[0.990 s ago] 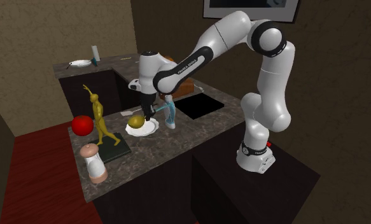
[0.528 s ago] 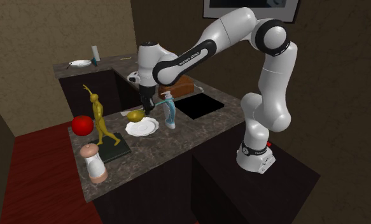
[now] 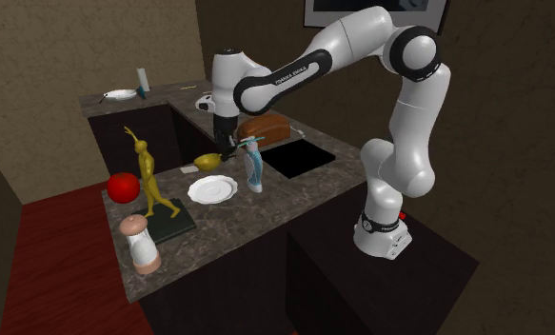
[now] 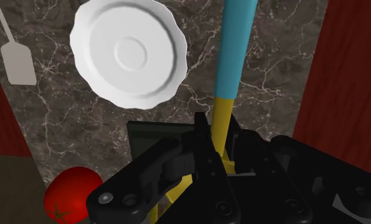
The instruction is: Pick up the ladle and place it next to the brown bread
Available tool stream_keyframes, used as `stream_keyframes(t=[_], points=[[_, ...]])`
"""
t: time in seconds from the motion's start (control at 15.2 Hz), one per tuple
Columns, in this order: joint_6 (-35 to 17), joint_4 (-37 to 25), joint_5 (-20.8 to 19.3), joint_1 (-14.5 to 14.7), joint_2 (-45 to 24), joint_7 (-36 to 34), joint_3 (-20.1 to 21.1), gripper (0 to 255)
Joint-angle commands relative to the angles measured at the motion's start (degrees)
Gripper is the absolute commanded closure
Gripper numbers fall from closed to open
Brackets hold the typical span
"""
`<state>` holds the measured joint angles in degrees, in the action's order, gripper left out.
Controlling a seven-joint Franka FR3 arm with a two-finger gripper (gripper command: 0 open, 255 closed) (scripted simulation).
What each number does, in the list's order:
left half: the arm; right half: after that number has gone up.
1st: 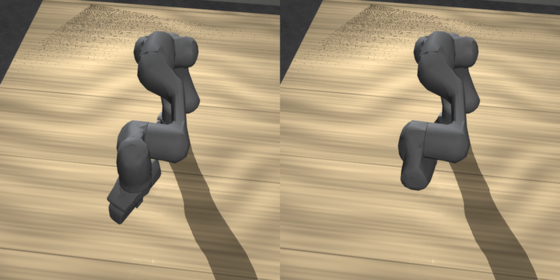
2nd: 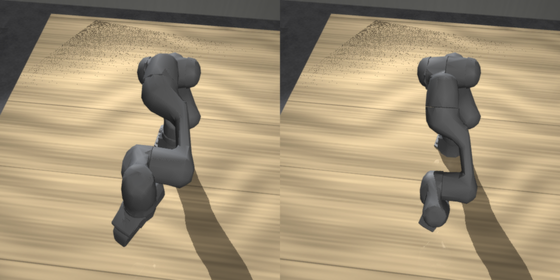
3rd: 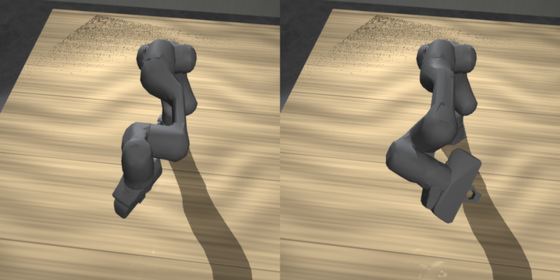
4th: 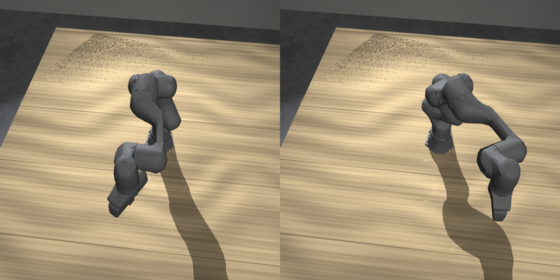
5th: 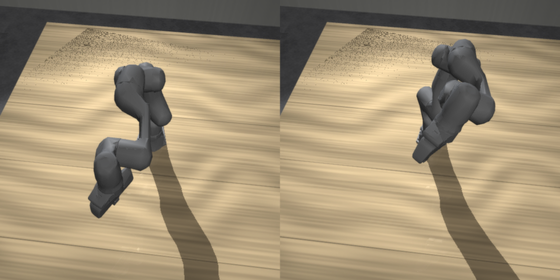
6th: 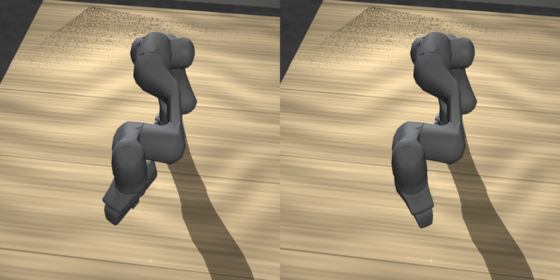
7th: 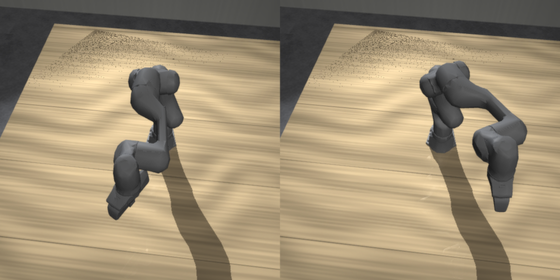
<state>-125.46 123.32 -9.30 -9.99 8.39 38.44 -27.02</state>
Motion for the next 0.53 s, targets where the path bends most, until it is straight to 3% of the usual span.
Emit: stream_keyframes(t=[0.0,0.46], points=[[-0.24,2.29,-1.14,-1.19,2.46,1.65,-1.10,255],[-0.26,8.03,-4.88,-5.81,9.74,8.35,-5.56,255]])
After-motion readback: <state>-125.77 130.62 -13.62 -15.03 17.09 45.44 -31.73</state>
